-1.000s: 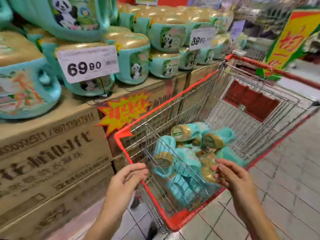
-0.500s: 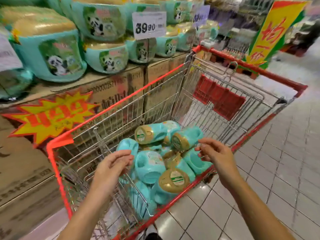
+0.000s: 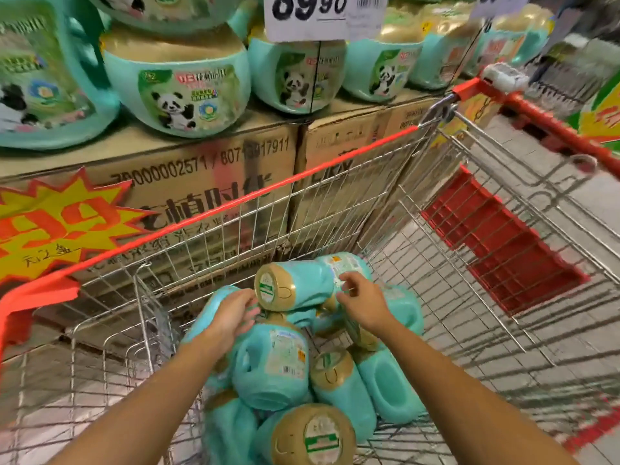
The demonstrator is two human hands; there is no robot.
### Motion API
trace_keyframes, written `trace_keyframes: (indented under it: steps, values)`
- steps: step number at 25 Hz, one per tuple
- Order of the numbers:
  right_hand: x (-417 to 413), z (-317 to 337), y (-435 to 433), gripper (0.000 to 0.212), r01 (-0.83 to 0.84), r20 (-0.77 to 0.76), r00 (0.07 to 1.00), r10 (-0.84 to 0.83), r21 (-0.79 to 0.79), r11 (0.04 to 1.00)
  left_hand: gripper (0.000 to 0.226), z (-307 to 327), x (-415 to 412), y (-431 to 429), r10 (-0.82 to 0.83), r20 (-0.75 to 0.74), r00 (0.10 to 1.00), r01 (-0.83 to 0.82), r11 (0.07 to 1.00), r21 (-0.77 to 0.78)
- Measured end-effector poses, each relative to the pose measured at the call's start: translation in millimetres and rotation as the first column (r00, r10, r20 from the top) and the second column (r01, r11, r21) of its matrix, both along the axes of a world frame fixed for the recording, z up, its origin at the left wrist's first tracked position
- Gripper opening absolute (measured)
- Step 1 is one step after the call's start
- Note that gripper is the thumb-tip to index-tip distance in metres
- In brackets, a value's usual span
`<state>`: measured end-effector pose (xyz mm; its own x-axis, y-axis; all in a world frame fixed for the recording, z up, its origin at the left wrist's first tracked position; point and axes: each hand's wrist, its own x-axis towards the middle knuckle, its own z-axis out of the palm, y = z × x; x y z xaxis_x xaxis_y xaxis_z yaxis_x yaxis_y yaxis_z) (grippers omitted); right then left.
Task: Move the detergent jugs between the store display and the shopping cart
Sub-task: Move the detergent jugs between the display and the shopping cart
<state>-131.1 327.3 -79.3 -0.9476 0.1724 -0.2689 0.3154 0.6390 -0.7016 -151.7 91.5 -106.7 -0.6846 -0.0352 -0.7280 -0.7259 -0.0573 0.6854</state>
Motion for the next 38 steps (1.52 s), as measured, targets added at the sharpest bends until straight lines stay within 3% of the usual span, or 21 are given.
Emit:
trace_keyframes:
  steps: [5, 7, 10, 12, 15, 18, 22, 24, 26, 28, 31, 36, 38]
  values:
    - [-51, -96, -2, 0.068, -0.32, 0.088, 0.944, 0.318, 0.009, 0.947, 0.016, -59, -29, 38, 0.089, 0.111, 0.99, -0.099, 0.991, 0.091]
    - [-58, -127, -4, 0.063, -0.476, 0.116, 0.879, 0.462, 0.199, 0.856, 0.013, -75, -36, 52, 0.178, 0.064, 0.982, -0.185, 0.976, 0.117]
    - [-61, -154, -5, 0.047, -0.544, 0.136, 0.827, 0.545, 0.437, 0.716, 0.024, -91, -41, 66, 0.238, -0.019, 0.971, -0.235, 0.966, 0.11]
    - [-60, -157, -5, 0.046, -0.555, 0.143, 0.817, 0.558, 0.457, 0.695, 0.038, -97, -35, 68, 0.253, -0.024, 0.967, -0.25, 0.964, 0.092]
    - [-71, -137, -10, 0.044, -0.534, 0.107, 0.833, 0.543, 0.41, 0.739, 0.041, -86, -29, 70, 0.264, -0.031, 0.964, -0.263, 0.964, 0.033]
    - [-74, -95, -16, 0.042, -0.517, 0.049, 0.848, 0.528, 0.296, 0.803, 0.031, -63, -23, 64, 0.261, -0.086, 0.962, -0.264, 0.964, -0.028]
    - [-48, -16, 0, 0.048, -0.414, 0.02, 0.909, 0.416, 0.159, 0.896, 0.01, -22, 6, 48, 0.341, -0.18, 0.923, -0.337, 0.94, 0.054]
    - [-30, 27, 7, 0.054, -0.416, -0.043, 0.908, 0.416, 0.013, 0.909, 0.027, -1, 32, 41, 0.395, -0.184, 0.9, -0.381, 0.918, 0.108]
    - [-19, 66, 8, 0.046, -0.384, -0.137, 0.922, 0.363, -0.189, 0.904, 0.035, 19, 51, 35, 0.417, -0.149, 0.897, -0.377, 0.895, 0.237]
    - [-3, 97, 6, 0.036, -0.309, -0.152, 0.951, 0.269, -0.502, 0.808, 0.043, 43, 69, 36, 0.414, -0.182, 0.892, -0.31, 0.853, 0.419]
    - [19, 120, -1, 0.038, -0.113, -0.035, 0.988, 0.152, -0.836, 0.537, 0.05, 79, 83, 37, 0.515, -0.214, 0.83, -0.326, 0.76, 0.562]
    - [39, 125, -32, 0.036, 0.108, 0.159, 0.969, 0.189, -0.961, 0.257, 0.053, 117, 123, 9, 0.496, -0.399, 0.771, -0.339, 0.851, 0.402]
    - [48, 123, -48, 0.038, 0.18, 0.224, 0.942, 0.251, -0.966, 0.186, 0.036, 123, 149, -8, 0.497, -0.491, 0.715, -0.368, 0.865, 0.34]
